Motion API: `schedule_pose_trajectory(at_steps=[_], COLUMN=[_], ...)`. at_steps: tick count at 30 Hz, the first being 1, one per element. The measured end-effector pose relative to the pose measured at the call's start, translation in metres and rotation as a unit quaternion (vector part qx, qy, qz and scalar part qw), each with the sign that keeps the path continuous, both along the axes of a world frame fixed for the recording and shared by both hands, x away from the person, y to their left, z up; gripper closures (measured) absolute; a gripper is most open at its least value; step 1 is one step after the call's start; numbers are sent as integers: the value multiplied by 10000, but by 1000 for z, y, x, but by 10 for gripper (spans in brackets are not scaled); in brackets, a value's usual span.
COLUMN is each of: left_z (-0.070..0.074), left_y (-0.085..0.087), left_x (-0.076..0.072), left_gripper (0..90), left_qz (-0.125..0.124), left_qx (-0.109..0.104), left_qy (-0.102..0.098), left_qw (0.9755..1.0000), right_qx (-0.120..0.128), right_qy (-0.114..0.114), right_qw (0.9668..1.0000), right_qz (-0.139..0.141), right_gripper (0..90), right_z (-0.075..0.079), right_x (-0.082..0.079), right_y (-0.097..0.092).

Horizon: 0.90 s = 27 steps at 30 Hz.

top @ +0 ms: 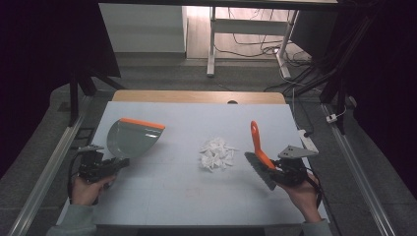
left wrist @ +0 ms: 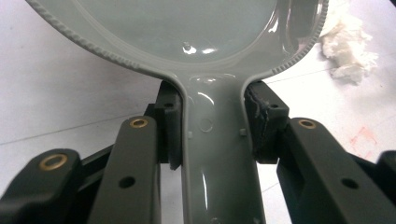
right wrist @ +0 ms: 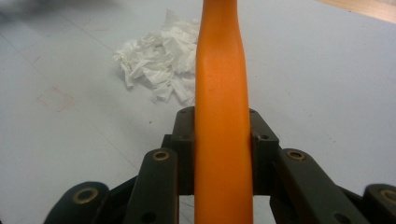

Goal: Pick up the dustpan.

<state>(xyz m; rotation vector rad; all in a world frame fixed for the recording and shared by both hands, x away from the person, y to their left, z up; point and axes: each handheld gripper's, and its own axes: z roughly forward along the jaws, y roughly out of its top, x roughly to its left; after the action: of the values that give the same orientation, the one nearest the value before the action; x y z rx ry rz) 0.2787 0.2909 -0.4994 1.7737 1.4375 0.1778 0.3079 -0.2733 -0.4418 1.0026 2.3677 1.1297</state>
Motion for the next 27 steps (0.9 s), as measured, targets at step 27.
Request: schedule_pose_trajectory(at_steps=[27], left_z=[21], left_y=[-19], left_x=[-14], left_gripper=[616], left_qz=[-921], left_qx=[-50], left_qy=[-397], left_qw=[9949], right_qx=[8], right_qy=[-94], right_qw=[9999], right_qz=[127], right_gripper=[706], right_z=[3], right_x=[-2], right_y=[5])
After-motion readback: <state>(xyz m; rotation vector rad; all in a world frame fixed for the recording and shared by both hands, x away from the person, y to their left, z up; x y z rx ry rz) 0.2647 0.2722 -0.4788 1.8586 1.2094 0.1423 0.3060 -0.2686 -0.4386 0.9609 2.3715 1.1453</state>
